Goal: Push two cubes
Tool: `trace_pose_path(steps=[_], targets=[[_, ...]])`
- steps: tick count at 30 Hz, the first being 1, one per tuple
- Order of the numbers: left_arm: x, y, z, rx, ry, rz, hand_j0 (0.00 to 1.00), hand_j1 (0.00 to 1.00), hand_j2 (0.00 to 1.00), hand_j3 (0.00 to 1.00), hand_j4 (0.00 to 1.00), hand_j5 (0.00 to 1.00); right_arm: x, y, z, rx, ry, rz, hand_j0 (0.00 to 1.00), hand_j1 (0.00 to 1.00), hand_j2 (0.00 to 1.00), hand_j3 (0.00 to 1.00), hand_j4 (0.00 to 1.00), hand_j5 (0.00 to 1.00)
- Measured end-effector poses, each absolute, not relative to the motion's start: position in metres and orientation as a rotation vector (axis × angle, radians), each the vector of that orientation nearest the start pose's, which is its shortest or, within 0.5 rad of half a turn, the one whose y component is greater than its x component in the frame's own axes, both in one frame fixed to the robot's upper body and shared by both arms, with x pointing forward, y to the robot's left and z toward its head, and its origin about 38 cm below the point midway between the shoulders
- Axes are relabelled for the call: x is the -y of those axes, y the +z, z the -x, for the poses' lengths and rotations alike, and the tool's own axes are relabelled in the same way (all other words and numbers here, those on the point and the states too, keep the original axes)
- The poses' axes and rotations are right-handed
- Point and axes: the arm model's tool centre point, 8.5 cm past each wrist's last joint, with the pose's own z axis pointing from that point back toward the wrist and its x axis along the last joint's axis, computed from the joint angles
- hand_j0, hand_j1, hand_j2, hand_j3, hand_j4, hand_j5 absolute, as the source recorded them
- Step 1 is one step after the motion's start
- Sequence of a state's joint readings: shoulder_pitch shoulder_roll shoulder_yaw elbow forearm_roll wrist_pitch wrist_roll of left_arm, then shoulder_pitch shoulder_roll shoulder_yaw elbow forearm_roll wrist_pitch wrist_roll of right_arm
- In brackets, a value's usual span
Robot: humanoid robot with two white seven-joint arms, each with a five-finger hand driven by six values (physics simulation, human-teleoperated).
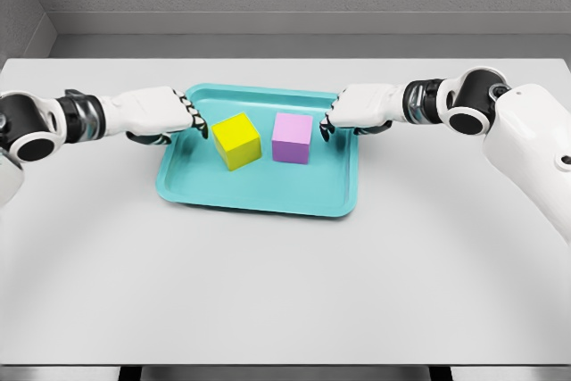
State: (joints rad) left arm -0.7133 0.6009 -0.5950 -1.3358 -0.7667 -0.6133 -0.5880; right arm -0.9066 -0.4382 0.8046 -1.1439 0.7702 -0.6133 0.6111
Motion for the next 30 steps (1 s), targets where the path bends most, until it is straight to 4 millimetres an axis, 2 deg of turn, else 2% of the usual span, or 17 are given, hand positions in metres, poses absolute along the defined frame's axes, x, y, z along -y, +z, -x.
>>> trace_pose_path(steps=[13, 30], targets=[[-0.235, 0.195, -0.474, -1.685, 3.076, 0.768, 0.7, 0.7, 0.7, 0.7, 0.7, 0.7, 0.181, 0.185, -0.506, -1.506, -3.155, -0.635, 0.64, 0.64, 0.64, 0.64, 0.64, 0.64], [-0.223, 0.194, -0.477, -1.677, 3.064, 0.768, 0.71, 0.71, 0.71, 0.71, 0.71, 0.71, 0.161, 0.185, -0.511, -1.518, -3.144, -0.606, 0.64, 0.64, 0.64, 0.64, 0.64, 0.64]])
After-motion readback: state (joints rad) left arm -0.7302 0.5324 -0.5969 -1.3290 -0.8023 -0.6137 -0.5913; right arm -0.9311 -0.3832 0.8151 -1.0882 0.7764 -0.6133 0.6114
